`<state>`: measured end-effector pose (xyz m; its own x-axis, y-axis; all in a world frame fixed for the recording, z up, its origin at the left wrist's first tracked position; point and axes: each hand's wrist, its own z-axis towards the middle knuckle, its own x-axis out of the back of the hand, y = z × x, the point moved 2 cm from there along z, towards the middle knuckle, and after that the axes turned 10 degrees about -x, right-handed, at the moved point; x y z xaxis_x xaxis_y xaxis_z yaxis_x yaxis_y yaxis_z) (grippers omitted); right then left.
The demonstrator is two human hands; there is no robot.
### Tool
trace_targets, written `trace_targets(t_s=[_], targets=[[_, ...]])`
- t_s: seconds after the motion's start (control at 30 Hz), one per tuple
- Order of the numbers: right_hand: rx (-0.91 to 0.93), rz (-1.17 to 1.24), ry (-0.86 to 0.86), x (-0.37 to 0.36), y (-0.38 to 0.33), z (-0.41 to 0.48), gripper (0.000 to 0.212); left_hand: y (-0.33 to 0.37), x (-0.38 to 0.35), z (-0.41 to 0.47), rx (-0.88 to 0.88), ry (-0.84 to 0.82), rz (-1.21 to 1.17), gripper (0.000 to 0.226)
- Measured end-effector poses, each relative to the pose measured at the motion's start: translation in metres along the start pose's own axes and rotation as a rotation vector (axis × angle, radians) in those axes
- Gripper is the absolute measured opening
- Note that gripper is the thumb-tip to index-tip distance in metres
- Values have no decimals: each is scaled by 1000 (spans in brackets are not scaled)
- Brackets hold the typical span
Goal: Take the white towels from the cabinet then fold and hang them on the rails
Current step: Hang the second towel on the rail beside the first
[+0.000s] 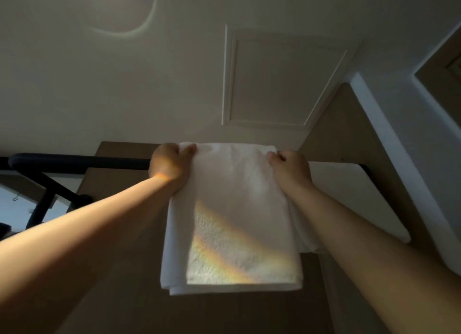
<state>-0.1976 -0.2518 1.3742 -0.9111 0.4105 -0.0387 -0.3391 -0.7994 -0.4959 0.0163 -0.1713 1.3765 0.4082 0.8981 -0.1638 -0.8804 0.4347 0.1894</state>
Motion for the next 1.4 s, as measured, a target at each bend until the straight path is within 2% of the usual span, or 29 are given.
trace_targets(t_s=[0.13, 0.3, 0.4, 0.5, 0.57, 0.63, 0.77, 0.83, 0.87, 0.93, 1.0, 1.13, 1.2, 1.3, 1.4], targets=[[-51, -76, 20, -8, -5, 23, 33, -6, -10, 20, 2, -80, 141, 45], [-94, -177, 13, -13, -4, 33, 40, -14, -26, 26, 30, -130, 187, 40], [-58, -317, 64, -14, 0, 33, 40, -11, -30, 28, 36, -162, 284, 38], [18, -379, 93, -15, 3, 29, 37, -8, -33, 28, 30, -192, 444, 51], [68, -391, 55, -16, 8, 30, 24, -6, -35, 24, 4, -188, 521, 58], [95, -396, 17, -15, 11, 29, 25, -5, -37, 17, -25, -169, 550, 63], [104, -376, -101, -10, 12, 24, 43, -8, -36, 4, -82, -151, 443, 66], [114, -397, -141, -7, 11, 16, 31, -9, -33, -3, -82, -168, 382, 66], [138, -397, -145, -5, 13, 12, 24, -10, -30, -6, -80, -168, 345, 67], [161, -336, -96, 0, 16, 0, 41, -11, -25, -12, -71, -138, 244, 66], [139, -229, -34, 4, 19, -16, 47, -18, -20, -17, -54, -120, 133, 64], [13, -138, -84, 4, 25, -36, 52, -34, -13, -29, 32, -222, -33, 66], [-42, -144, -117, 3, 29, -39, 55, -39, -13, -39, 131, -300, -73, 69], [-119, -123, -212, 0, 39, -41, 50, -42, -13, -54, 269, -318, -165, 61], [-143, -3, -270, -1, 44, -46, 32, -38, -8, -59, 250, -213, -286, 39]])
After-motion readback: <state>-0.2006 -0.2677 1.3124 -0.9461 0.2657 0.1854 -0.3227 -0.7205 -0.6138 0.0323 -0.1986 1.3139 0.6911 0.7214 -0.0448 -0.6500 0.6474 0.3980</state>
